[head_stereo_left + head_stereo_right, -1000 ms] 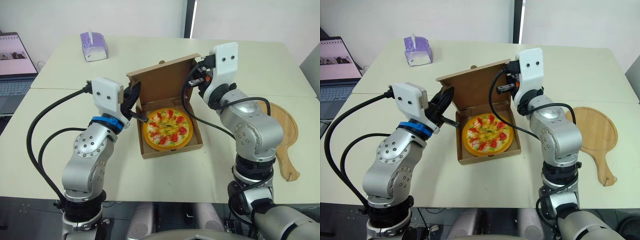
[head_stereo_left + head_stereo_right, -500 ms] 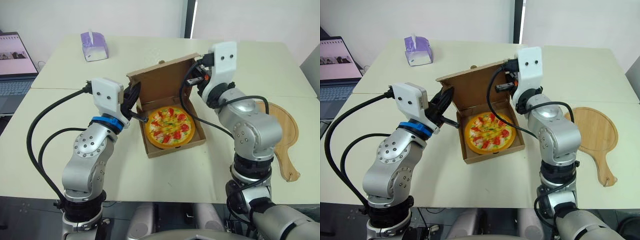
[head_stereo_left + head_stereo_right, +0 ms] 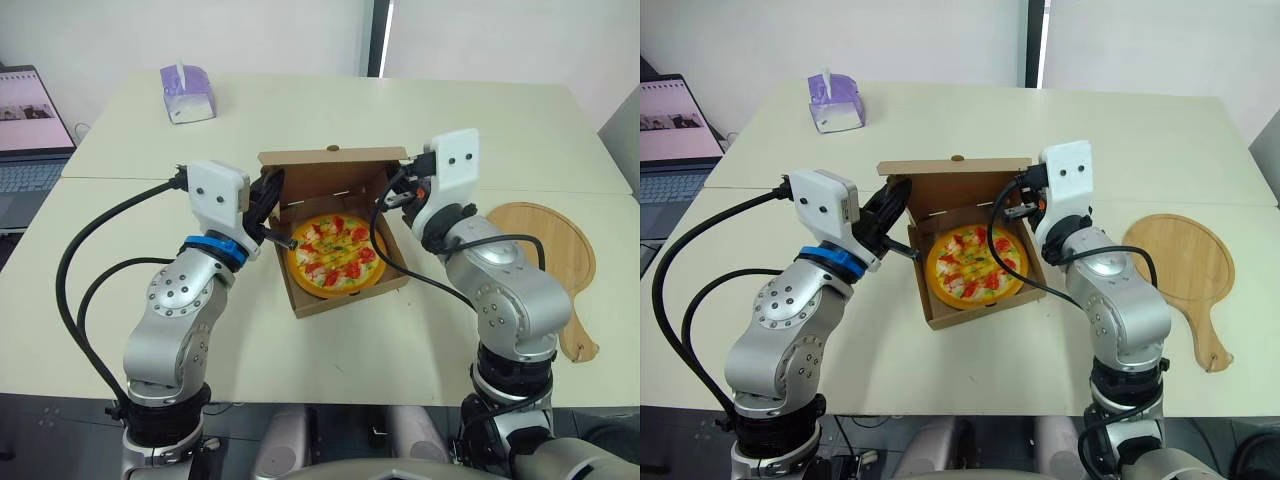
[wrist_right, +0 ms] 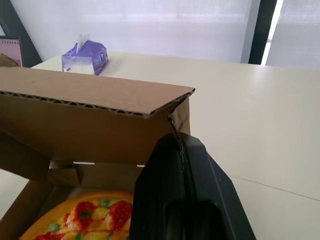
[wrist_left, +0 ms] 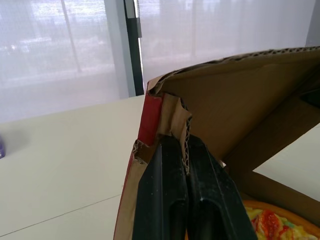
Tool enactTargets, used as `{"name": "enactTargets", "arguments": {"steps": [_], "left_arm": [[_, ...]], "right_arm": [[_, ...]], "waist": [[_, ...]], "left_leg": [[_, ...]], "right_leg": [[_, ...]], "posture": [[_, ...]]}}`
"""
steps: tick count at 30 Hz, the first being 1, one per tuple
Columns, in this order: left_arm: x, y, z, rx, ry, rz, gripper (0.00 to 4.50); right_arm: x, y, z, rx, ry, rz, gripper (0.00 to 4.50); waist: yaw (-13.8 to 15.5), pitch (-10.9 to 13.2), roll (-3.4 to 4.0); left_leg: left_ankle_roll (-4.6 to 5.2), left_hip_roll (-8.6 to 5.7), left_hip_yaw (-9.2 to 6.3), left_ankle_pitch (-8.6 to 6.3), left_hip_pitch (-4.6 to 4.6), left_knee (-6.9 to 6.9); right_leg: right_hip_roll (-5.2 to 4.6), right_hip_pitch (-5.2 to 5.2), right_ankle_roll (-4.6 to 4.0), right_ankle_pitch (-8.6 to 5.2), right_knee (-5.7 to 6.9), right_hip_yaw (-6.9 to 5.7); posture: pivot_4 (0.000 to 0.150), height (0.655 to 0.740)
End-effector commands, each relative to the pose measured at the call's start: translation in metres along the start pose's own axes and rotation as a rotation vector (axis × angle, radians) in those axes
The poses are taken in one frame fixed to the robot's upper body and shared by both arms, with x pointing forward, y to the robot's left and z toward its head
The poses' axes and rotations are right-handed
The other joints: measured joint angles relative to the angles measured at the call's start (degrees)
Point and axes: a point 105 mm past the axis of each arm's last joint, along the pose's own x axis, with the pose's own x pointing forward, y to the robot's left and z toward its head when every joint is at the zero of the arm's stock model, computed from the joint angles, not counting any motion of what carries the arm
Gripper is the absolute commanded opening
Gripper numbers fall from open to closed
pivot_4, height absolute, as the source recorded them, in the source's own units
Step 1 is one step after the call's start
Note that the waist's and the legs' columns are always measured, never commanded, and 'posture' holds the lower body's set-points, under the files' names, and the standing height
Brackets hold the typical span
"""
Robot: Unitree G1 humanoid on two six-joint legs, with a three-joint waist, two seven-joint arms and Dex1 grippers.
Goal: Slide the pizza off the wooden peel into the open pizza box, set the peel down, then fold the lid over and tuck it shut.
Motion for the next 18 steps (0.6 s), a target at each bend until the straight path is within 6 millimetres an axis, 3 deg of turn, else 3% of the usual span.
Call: {"name": "enactTargets", "arguments": {"steps": [1,8,18], "left_arm": [[-0.007,-0.015,0.012,0.025,-0.054,-0.085,0.0],[-0.024,-0.028,0.005,0.045,-0.03,-0.133,0.0],[-0.031,-0.035,0.0,0.064,-0.032,-0.137,0.0]], "right_arm": [[-0.008,0.024,0.007,0.012,-0.041,0.129,0.03],[-0.015,0.028,-0.001,0.006,-0.021,0.174,0.03],[-0.021,0.03,-0.004,-0.005,-0.021,0.209,0.03]], "waist": [[-0.01,0.0,0.0],[0.0,0.0,0.0],[0.0,0.0,0.0]], "left_leg": [[0.0,0.0,0.0,0.0,0.0,0.0],[0.0,0.0,0.01,0.0,0.02,-0.04],[0.01,0.01,0.01,-0.01,0.02,-0.05]], "right_leg": [[0.0,0.0,0.0,0.0,0.0,0.0],[0.0,0.01,0.0,0.0,-0.04,0.01],[0.02,0.0,0.0,0.0,-0.05,0.01]], "posture": [[0.15,0.74],[0.15,0.74],[0.15,0.74]]}}
